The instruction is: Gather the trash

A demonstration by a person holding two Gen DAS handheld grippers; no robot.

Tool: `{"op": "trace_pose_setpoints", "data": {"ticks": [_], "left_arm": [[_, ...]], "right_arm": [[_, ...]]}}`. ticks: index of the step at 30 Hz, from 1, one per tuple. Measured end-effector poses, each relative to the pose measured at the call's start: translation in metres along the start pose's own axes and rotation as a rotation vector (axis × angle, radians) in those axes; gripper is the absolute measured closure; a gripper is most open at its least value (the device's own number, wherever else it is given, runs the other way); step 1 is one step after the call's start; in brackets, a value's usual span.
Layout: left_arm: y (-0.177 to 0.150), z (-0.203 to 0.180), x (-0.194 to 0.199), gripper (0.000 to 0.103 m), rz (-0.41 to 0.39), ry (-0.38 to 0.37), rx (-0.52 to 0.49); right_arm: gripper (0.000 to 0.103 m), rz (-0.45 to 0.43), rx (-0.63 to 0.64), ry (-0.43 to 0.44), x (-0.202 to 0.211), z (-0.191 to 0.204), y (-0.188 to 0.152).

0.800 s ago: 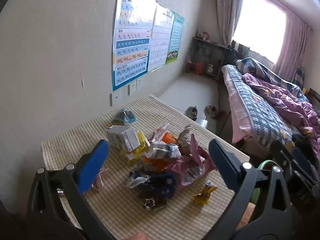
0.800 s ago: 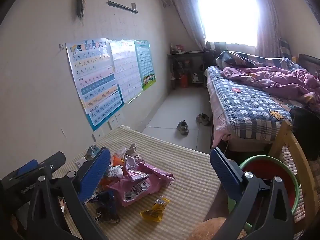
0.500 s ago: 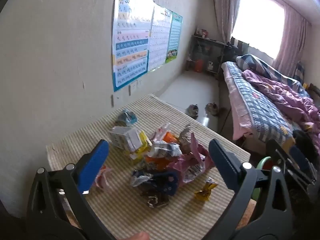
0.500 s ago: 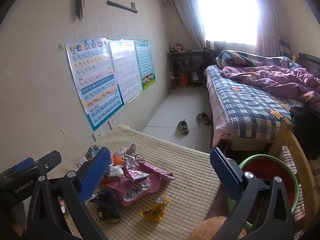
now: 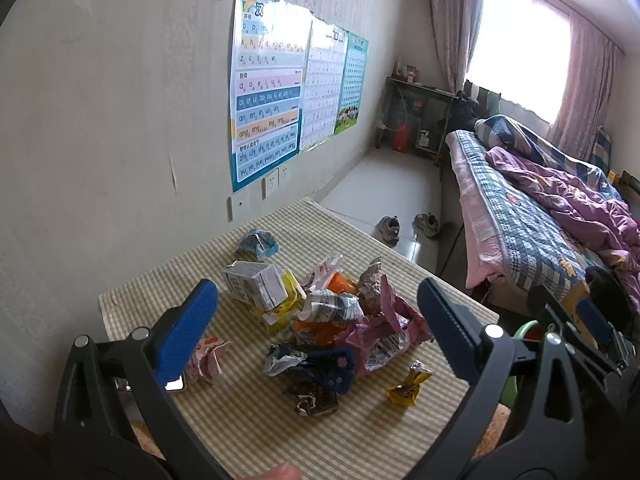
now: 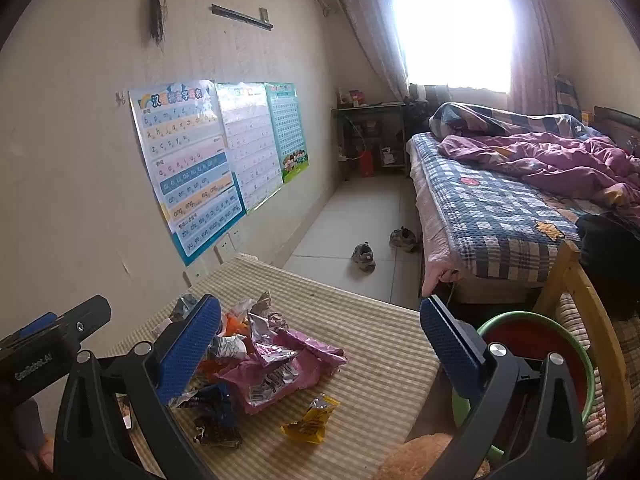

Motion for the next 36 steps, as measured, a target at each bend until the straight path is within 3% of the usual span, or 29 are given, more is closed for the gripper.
{"op": "trace_pose_setpoints", "data": {"ticks": [36], "left_arm": [[-0.0079, -0.0038, -0.004, 0.005, 0.022, 0.01, -0.037]], "right_arm": [[0.007, 0.023, 0.054, -0.051, 0.0031, 0.0022, 0.0087]]}}
Point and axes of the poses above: each gripper's, at about its wrist camera, not at the fingertips, and x roughly against the way its jaws point, z to its left, y to its top, the point moved 4 cm from there along -x, roughly the way its jaws point, and after that the axes turned 5 degrees about x, right-handed, at the moved point
